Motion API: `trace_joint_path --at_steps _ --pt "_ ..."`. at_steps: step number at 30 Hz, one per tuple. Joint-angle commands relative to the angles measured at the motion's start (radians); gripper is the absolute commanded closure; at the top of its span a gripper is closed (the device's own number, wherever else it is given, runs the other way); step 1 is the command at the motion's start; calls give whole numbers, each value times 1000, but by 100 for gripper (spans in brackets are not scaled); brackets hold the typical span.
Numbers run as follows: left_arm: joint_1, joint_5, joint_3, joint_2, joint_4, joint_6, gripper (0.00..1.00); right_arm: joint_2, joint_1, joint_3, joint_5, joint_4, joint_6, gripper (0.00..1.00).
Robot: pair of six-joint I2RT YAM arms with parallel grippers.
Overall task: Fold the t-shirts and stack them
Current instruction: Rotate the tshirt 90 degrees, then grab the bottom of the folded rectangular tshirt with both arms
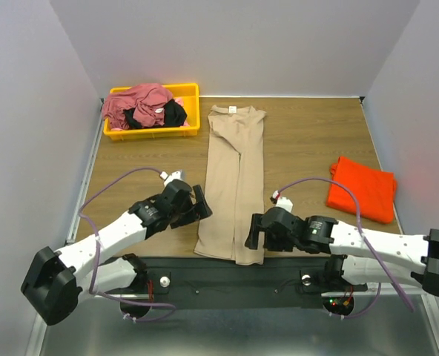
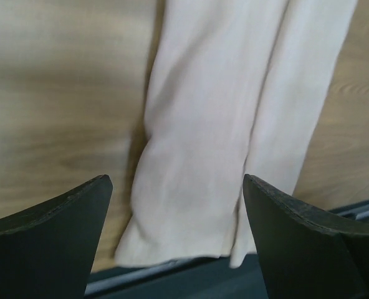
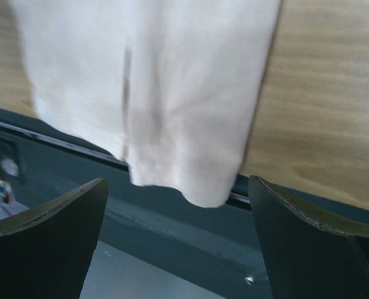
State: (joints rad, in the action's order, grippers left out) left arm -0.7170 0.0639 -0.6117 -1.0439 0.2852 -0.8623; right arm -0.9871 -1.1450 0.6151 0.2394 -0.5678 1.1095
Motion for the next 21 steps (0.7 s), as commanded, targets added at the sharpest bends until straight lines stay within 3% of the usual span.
trace_joint_path --at_steps 1,6,13,21 --pt "-41 -59 65 109 92 -53 1 -91 2 -14 -124 2 -19 0" --pt "-78 -133 153 166 178 -96 6 -179 2 -20 -158 0 0 1" --pt "-99 -187 251 249 175 -126 28 -194 4 -25 -196 2 10 8" --pt "-102 -205 267 191 95 -98 43 -185 2 -51 -230 8 38 21"
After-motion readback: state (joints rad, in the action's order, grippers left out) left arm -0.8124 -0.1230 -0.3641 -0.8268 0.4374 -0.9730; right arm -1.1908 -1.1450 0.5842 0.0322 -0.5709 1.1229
